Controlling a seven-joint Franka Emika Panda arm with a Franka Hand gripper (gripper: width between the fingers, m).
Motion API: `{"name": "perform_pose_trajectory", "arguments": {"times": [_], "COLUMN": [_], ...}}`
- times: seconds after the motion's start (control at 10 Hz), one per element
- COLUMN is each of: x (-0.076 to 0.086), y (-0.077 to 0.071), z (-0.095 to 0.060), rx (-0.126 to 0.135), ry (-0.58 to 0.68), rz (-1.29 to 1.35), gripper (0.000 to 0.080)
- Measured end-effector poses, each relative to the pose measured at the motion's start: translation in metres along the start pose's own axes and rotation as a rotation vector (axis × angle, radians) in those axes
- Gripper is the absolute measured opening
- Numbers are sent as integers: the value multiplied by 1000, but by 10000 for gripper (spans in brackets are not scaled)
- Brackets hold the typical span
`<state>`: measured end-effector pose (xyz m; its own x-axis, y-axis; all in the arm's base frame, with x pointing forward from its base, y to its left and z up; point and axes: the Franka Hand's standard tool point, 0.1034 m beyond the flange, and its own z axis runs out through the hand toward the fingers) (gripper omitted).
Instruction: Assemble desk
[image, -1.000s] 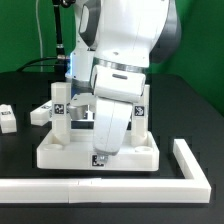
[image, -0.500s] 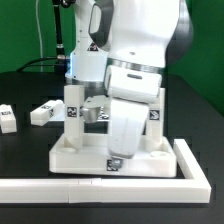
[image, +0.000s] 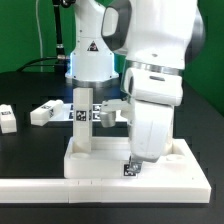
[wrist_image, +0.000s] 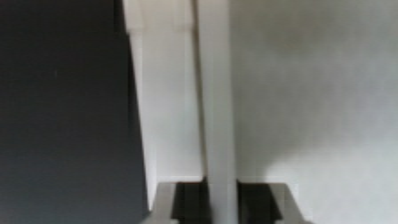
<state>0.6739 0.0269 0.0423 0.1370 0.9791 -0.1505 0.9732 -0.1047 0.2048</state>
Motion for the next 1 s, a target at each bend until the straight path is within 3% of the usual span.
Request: {"name": "perform_pose_trajectory", "arguments": {"times": [0.4, 0.5, 0.6, 0.7, 0.8, 0.9, 1.0], "x": [-4, -4, -4, -4, -5, -5, -5], "y": [0, 0, 0, 0, 0, 0, 0], "z": [2, 2, 2, 2, 2, 2, 2], "rx": [1, 1, 2, 2, 2, 2, 2], "ry": [-5, -5, -5, -5, -5, -5, -5], "rz": [5, 5, 6, 6, 7, 7, 7], "gripper": [69, 295, 433, 433, 572, 572, 633]}}
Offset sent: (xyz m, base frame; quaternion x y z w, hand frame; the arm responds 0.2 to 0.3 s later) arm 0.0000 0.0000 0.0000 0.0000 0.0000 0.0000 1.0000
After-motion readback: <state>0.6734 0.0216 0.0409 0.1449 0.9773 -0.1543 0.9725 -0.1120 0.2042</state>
